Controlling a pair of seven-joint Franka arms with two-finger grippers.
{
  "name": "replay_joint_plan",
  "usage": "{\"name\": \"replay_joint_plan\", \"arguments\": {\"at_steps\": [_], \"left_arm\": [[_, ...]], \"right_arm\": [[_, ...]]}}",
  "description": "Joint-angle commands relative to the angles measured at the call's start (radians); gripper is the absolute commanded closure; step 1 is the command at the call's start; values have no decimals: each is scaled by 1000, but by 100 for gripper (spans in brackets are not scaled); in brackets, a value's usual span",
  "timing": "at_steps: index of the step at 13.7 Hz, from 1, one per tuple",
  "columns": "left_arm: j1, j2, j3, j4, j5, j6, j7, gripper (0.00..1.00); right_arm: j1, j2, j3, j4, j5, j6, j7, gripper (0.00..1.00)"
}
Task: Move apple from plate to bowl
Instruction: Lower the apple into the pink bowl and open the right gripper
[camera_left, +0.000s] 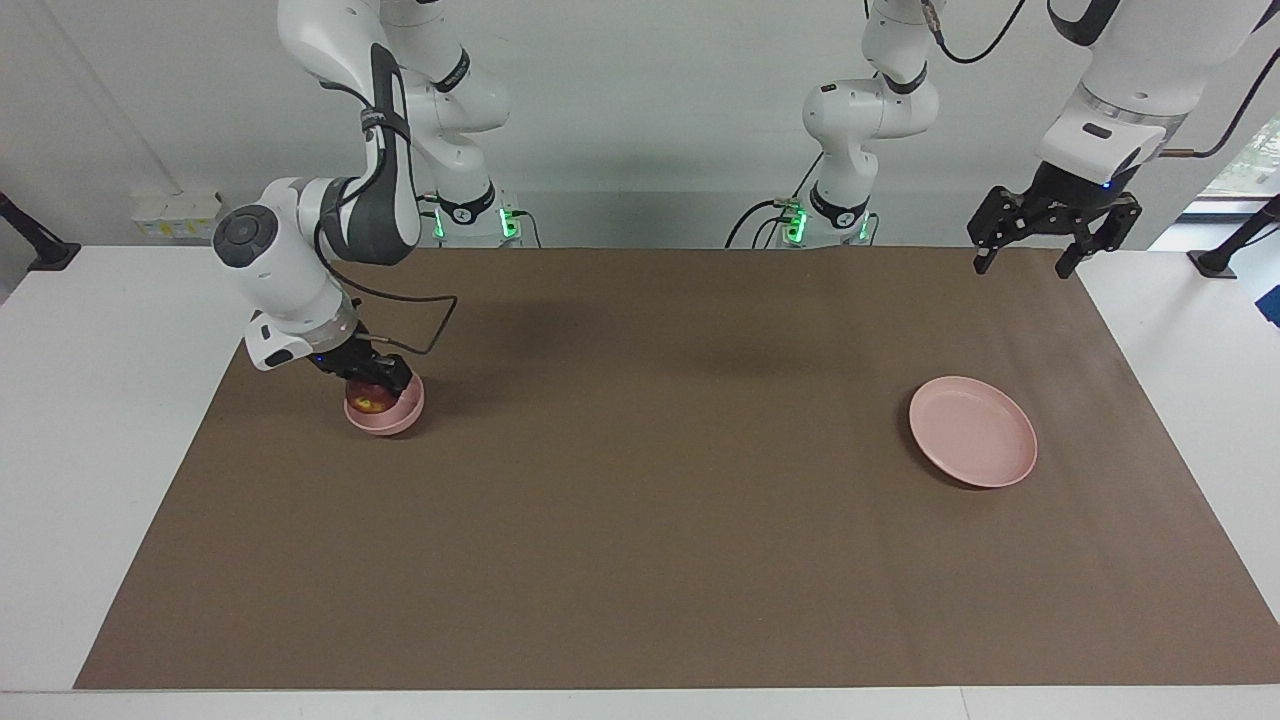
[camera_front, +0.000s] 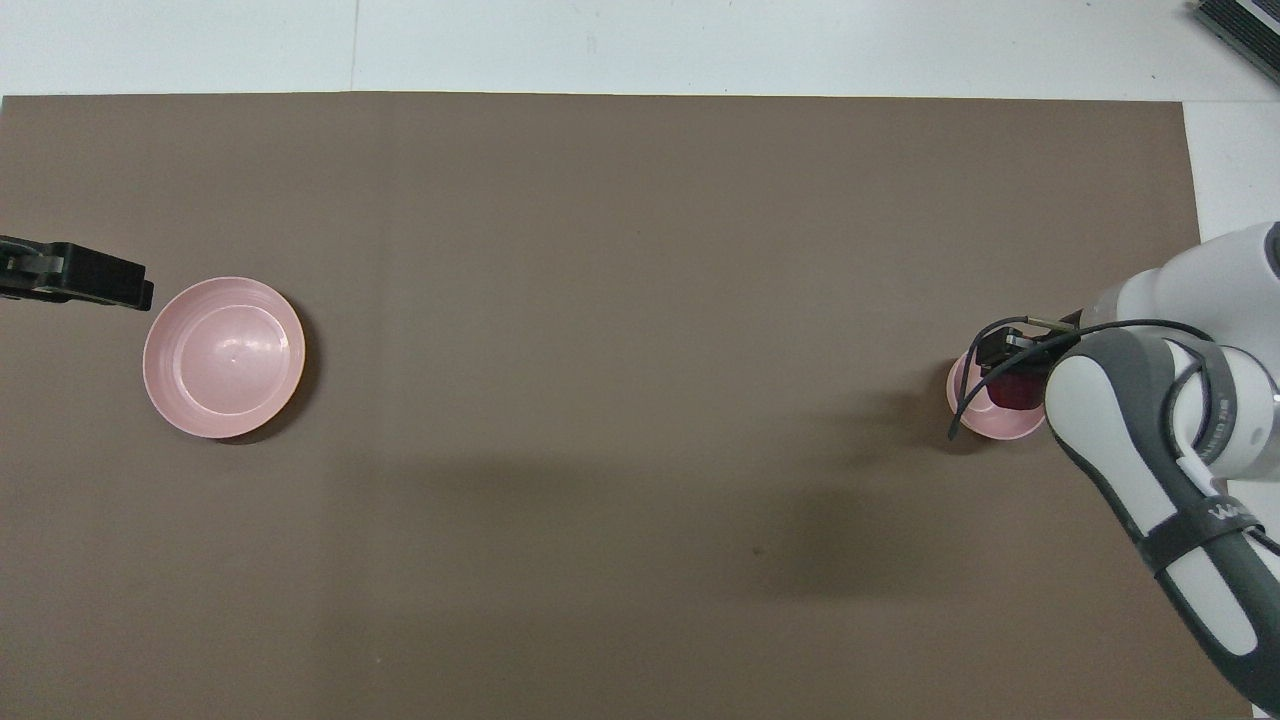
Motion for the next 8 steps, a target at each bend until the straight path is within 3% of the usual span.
{"name": "replay_joint_plan", "arguments": {"at_steps": [1,4,8], "left_arm": [[7,-24,-13,6,11,-14,25,0],[42,-24,-14,2,-15,-14,31,0],[61,-27,-14,-12,-29,-19,34,0]], "right_arm": [[-23,-5,11,-45,-25,62,-13,100],[-19,-1,12,-51,-24,67,-3,100],[-13,19,14,-51,-7,76,23,71]]}}
